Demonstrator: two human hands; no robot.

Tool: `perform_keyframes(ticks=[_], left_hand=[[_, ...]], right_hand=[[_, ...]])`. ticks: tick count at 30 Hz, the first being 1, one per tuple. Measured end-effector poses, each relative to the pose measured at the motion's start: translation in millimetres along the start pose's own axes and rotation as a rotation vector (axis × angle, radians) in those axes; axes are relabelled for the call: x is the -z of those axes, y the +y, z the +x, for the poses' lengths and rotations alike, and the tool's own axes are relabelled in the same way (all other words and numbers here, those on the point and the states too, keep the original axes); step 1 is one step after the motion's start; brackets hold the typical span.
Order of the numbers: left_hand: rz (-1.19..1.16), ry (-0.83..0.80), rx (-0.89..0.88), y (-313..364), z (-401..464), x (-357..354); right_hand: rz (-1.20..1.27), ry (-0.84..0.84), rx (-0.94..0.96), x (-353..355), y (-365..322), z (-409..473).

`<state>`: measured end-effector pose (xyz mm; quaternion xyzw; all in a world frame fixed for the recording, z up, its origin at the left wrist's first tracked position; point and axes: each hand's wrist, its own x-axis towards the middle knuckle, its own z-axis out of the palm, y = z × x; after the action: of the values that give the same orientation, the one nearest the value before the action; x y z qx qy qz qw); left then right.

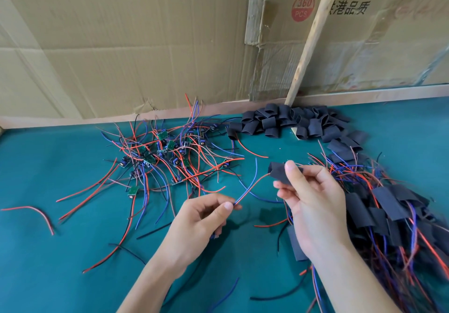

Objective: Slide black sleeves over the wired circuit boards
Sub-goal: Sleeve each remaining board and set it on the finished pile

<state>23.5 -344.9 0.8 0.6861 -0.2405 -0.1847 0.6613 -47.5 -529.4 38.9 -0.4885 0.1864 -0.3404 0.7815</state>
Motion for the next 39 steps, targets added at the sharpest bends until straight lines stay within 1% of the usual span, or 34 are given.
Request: perform_keyframes(ticks=[5, 17, 21, 27, 30, 35, 39], left_hand=[[0.022, -0.043, -0.019, 2.7, -1.1, 2.7], [0.243, -0.107, -0.081, -4.3, 0.5, 3.0], [0.252, -0.106, -0.082, -2.8, 0.9, 2.0], [0.17, -0.09, -0.046, 4.0, -0.2, 1.1], [0.19, -0.085, -0.046, 5.2, -0.9, 0.1], [0.246, -0.084, -0.055, 2.6, -1.1, -2.3], [0.271, -0.091, -0.05, 0.6, -0.2, -1.8]], right_hand=[[-0.143, -0.029, 0.066, 1.9, -0.2, 0.2], [-0.161, -0.006, 0.087, 4.7, 0.7, 4.3], [-0.174, -0.049, 0.111, 4.8, -1.7, 3.9], [-0.178, -0.103, 0.117, 9.1, -6.2, 6.9], [-0.2, -0.131, 0.113, 10.8, -9.0, 7.6], [-0.212, -0.082, 0.104, 10.1, -8.8, 7.0], [-0.225, -0.103, 0.108, 9.6, -9.3, 6.4]])
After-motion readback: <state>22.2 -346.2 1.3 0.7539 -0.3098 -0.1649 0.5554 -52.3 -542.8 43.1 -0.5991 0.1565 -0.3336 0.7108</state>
